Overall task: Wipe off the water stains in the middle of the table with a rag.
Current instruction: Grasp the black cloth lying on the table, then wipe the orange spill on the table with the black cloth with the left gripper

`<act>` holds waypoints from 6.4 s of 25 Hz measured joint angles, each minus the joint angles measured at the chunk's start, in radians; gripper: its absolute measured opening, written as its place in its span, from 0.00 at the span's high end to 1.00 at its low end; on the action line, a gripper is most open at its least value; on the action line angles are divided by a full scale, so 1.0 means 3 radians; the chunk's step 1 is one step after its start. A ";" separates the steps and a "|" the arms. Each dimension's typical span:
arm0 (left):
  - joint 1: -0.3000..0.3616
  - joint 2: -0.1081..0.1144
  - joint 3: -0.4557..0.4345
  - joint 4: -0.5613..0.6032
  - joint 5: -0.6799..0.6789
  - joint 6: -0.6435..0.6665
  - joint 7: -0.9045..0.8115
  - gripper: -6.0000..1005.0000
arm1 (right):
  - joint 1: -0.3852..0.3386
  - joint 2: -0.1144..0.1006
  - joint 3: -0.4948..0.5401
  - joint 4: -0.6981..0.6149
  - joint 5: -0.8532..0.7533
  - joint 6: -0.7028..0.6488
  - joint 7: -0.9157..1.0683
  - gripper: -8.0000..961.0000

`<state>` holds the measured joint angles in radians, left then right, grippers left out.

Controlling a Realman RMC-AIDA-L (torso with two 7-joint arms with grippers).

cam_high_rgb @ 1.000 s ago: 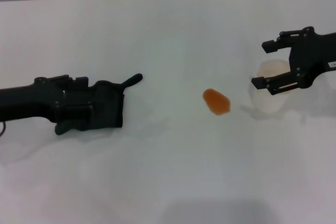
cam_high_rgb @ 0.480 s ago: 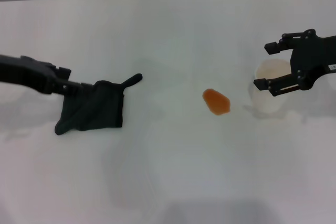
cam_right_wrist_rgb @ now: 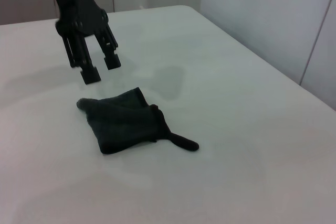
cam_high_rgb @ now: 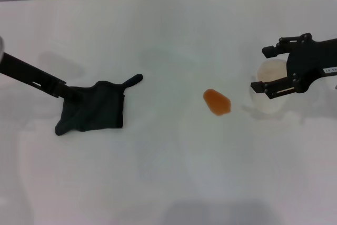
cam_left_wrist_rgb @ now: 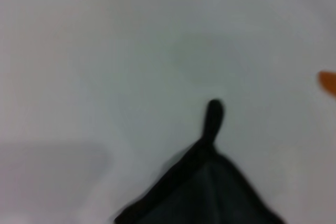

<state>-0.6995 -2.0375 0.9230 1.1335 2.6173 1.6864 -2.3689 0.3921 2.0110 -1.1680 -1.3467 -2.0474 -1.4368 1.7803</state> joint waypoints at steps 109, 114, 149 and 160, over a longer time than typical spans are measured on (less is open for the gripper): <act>-0.0460 -0.0171 0.1941 -0.1495 -0.2215 -0.2492 0.0743 0.92 | 0.0028 0.0000 -0.0042 -0.0005 -0.0002 0.0039 0.0012 0.10; -0.0459 -0.0178 0.2302 -0.1505 -0.2347 -0.2795 0.0681 0.92 | 0.0027 0.0000 -0.0057 -0.0003 -0.0002 0.0039 0.0019 0.10; -0.0553 -0.0159 0.2852 -0.1351 -0.2115 -0.2680 0.0589 0.92 | 0.0011 -0.0008 -0.0085 0.0000 -0.0004 0.0039 0.0007 0.10; -0.0524 -0.0154 0.2766 -0.1379 -0.1951 -0.3162 0.0103 0.92 | 0.0005 -0.0006 -0.0085 -0.0002 -0.0007 0.0023 0.0007 0.10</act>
<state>-0.8566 -2.0836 1.7528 0.7197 2.0321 0.7377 -2.3379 0.3936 2.0092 -1.1934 -1.3474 -2.0494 -1.4300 1.7824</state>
